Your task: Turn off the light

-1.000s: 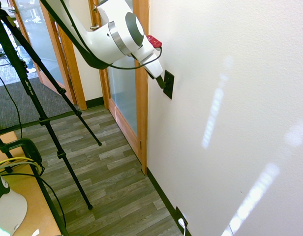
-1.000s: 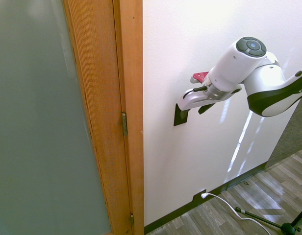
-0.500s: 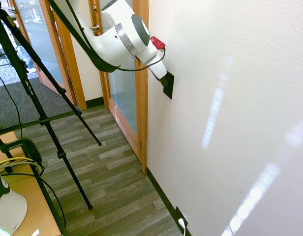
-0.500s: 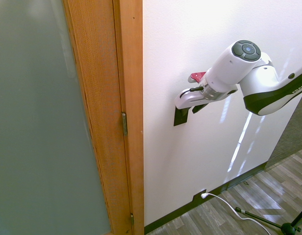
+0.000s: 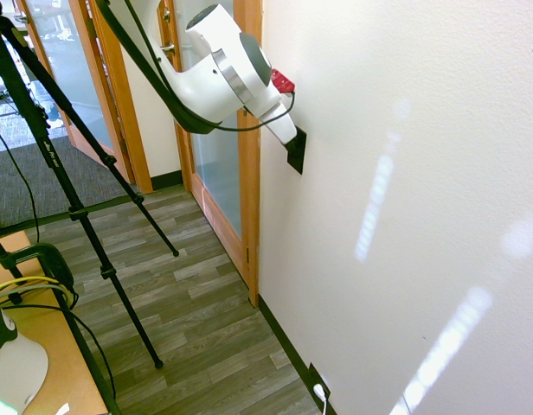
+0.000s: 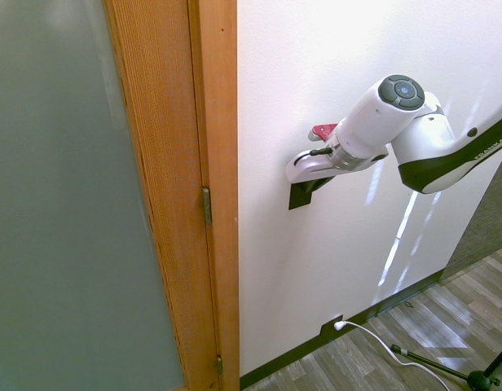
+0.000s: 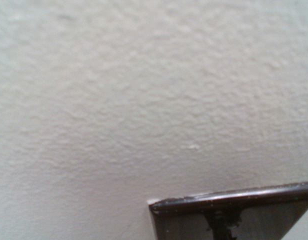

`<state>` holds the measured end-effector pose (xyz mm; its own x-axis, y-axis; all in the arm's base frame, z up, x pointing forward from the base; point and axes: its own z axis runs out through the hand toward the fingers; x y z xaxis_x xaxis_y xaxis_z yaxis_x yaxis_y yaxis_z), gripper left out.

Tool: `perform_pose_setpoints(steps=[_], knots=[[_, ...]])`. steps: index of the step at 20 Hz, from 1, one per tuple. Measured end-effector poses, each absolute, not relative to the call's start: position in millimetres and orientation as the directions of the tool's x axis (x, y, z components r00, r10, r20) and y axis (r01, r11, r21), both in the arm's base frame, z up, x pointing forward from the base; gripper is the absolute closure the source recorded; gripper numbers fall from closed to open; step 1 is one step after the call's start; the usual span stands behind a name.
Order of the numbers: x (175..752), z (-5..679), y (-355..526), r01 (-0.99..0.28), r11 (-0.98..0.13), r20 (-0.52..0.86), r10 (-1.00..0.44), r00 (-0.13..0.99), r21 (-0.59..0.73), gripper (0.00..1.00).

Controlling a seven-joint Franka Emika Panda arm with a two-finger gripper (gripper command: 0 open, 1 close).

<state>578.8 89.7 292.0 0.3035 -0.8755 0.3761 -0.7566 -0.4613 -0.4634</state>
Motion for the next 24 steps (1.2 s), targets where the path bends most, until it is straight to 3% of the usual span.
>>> perform_pose_setpoints(steps=[11,12,24], knots=[[582,272,92,-0.769,-0.461,0.370,-0.875,0.312,-0.443,1.00],[583,269,91,-0.769,-0.460,0.367,-0.876,0.312,-0.444,0.00],[579,267,90,-0.761,-0.465,0.354,-0.877,0.326,-0.452,0.00]])
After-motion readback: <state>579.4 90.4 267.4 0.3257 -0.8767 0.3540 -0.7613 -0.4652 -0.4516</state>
